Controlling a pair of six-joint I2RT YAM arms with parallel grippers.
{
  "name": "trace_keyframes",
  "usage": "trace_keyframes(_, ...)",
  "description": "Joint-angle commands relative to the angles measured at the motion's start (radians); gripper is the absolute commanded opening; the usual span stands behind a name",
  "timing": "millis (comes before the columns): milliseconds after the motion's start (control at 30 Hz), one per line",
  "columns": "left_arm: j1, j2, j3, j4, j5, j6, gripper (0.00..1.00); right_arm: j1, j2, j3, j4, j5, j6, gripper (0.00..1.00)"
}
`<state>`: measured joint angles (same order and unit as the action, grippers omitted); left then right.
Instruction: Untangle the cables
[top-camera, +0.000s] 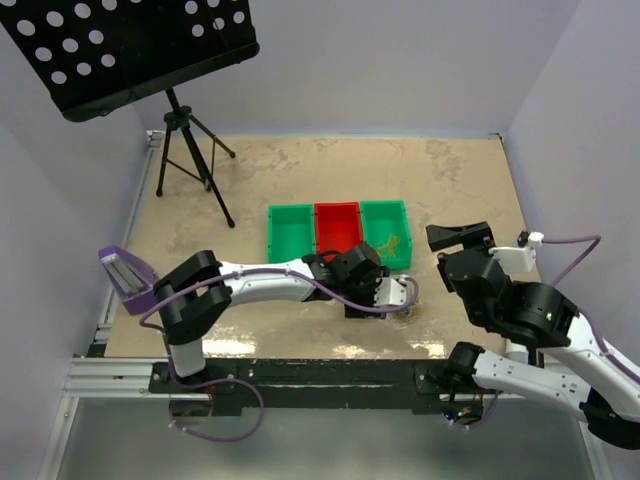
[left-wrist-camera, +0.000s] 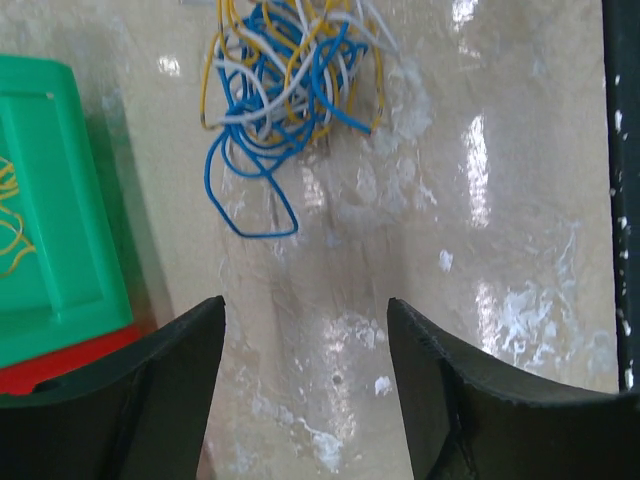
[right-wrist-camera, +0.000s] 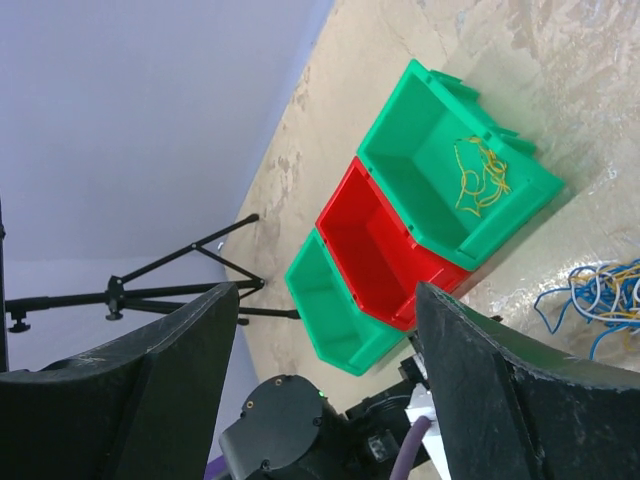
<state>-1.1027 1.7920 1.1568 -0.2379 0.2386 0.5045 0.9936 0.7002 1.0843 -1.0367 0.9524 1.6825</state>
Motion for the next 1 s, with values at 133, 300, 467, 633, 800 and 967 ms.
trace_keyframes(133,-0.032,0.089,0.099,0.166,-0.100,-0.035,0.71,-0.003,-0.047,-0.017,0.012,0.055,-0.018,0.76)
trace_keyframes(300,-0.045,0.132,0.113,0.193,-0.116,-0.024,0.71,-0.003,-0.064,-0.008,0.015,0.059,-0.038,0.76)
trace_keyframes(467,-0.046,0.182,0.141,0.195,-0.116,-0.006,0.64,-0.003,-0.087,-0.015,0.021,0.060,-0.046,0.74)
trace_keyframes(633,-0.046,0.187,0.152,0.215,-0.113,-0.006,0.31,-0.003,-0.102,-0.038,0.020,0.049,-0.041,0.71)
trace_keyframes(800,-0.046,0.170,0.162,0.192,-0.113,-0.024,0.00,-0.003,-0.102,-0.053,0.007,0.055,-0.027,0.70)
trace_keyframes(967,-0.046,0.130,0.156,0.143,-0.090,-0.049,0.00,-0.003,-0.094,-0.058,-0.020,0.060,-0.012,0.69)
